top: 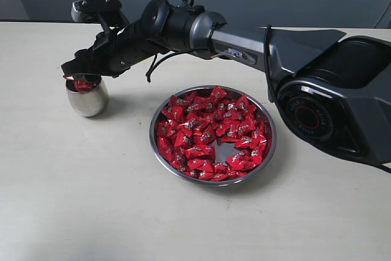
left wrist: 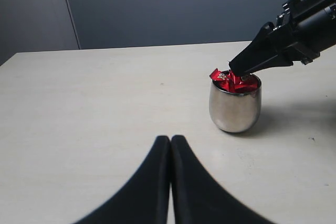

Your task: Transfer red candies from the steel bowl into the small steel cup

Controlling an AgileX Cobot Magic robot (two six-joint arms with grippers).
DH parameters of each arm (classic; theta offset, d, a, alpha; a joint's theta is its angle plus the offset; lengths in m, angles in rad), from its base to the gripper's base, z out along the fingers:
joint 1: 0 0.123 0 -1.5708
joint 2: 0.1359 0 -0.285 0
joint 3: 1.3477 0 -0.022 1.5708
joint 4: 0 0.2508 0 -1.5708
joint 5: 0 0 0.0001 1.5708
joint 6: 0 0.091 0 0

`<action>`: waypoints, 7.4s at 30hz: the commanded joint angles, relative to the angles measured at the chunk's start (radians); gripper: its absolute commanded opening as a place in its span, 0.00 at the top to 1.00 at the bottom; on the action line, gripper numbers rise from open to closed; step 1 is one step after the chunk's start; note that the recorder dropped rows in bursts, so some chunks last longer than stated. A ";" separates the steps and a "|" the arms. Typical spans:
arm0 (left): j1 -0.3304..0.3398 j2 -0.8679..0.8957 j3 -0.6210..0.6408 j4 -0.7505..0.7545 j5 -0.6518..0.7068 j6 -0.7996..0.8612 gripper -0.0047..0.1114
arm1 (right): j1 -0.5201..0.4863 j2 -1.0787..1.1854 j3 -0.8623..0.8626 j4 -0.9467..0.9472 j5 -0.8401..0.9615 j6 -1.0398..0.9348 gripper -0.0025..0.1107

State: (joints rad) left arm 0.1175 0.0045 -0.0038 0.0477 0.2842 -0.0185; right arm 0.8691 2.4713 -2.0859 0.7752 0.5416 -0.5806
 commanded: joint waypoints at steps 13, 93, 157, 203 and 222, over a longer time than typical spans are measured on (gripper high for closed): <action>0.001 -0.004 0.004 -0.002 0.001 -0.001 0.96 | -0.004 -0.071 -0.004 -0.046 0.003 -0.004 0.51; 0.001 -0.004 0.004 -0.002 0.001 -0.001 0.96 | -0.464 -1.653 1.566 -0.297 -0.508 0.196 0.98; 0.001 -0.004 0.004 -0.002 0.001 -0.001 0.96 | -0.933 -2.471 1.954 -0.522 -0.177 0.221 0.98; 0.001 -0.004 0.004 -0.002 0.001 -0.001 0.96 | -0.939 -2.471 2.086 -0.715 -0.229 0.530 0.98; 0.001 -0.004 0.004 -0.002 0.001 -0.001 0.96 | -0.939 -2.471 2.086 -0.715 -0.229 0.530 0.98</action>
State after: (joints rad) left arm 0.1175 0.0045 -0.0038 0.0477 0.2863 -0.0185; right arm -0.0652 0.0039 -0.0044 0.0656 0.3195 -0.0522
